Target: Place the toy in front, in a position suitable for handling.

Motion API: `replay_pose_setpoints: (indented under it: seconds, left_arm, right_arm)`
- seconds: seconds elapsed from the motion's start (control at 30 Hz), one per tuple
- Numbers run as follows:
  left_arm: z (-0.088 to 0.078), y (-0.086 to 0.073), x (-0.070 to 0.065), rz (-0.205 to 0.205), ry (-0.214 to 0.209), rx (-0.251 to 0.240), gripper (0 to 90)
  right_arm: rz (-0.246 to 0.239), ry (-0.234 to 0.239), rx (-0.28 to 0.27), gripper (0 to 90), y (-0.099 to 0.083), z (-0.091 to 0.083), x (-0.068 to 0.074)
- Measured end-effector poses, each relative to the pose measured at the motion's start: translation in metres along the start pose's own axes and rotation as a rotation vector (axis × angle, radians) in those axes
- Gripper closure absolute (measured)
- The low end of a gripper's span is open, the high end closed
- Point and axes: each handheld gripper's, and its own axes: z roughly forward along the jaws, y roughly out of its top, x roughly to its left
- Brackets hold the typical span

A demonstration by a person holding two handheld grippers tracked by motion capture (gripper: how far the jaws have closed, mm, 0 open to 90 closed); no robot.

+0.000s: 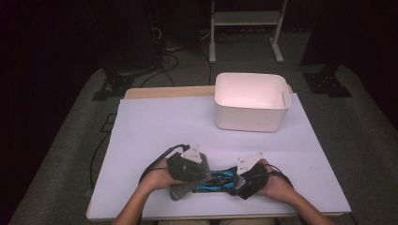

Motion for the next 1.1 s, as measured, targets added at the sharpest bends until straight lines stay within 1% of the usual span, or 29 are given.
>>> replay_pose_setpoints:
  seconds: [0.07,0.1,0.13,0.17,0.23,0.33,0.4,0.43,0.5,0.57,0.63,0.73,0.9,1.03,1.1]
  left_arm:
    - [0.008,0.012,-0.004,0.023,-0.013,-0.009,78.2]
    - [0.012,0.016,-0.007,0.027,-0.02,-0.015,78.2]
    - [0.018,0.025,-0.011,0.059,-0.032,-0.009,78.2]
    - [0.023,0.03,-0.014,0.071,-0.04,-0.008,78.2]
    - [0.036,0.044,-0.019,0.118,-0.054,-0.004,78.2]
    - [0.05,0.055,-0.022,0.123,-0.065,-0.013,78.2]
    - [0.055,0.059,-0.024,0.135,-0.043,-0.003,78.2]
    - [0.055,0.06,-0.024,0.139,-0.038,-0.001,78.2]
    - [0.052,0.058,-0.023,0.139,-0.024,0.0,78.2]
    - [0.047,0.055,-0.018,0.123,-0.012,0.003,78.2]
    - [0.041,0.05,-0.01,0.102,0.005,0.002,78.1]
    - [0.033,0.042,-0.002,0.076,0.022,0.008,78.1]
    - [0.013,0.019,0.008,0.029,0.072,0.04,78.1]
    - [-0.002,-0.002,0.013,-0.014,0.097,0.064,78.1]
    - [-0.008,-0.008,0.014,-0.031,0.098,0.057,78.1]
  right_arm:
    - [0.001,-0.001,0.001,22.8,0.0,0.0,0.0]
    - [0.002,0.001,0.001,22.8,0.0,0.0,0.0]
    - [0.004,0.002,0.002,22.8,0.0,0.0,0.0]
    - [-0.002,0.0,0.001,22.8,0.0,0.0,0.0]
    - [-0.002,-0.004,0.0,22.8,0.0,0.0,0.001]
    - [0.006,-0.005,0.0,22.8,0.0,0.0,0.001]
    - [0.002,-0.004,-0.001,22.8,0.0,0.0,0.001]
    - [0.003,-0.002,-0.002,22.8,0.0,0.0,0.001]
    - [0.003,-0.001,-0.004,22.8,-0.001,0.0,0.001]
    - [0.005,-0.005,-0.002,22.8,0.0,0.0,0.001]
    - [0.002,-0.005,-0.002,22.8,0.0,0.0,0.001]
    - [0.001,-0.005,0.0,22.8,0.0,0.0,0.001]
    - [-0.008,-0.006,0.002,22.8,0.0,0.0,0.001]
    - [-0.005,-0.012,0.008,22.9,0.0,0.0,0.002]
    - [0.0,-0.021,0.012,22.8,0.001,0.0,0.003]
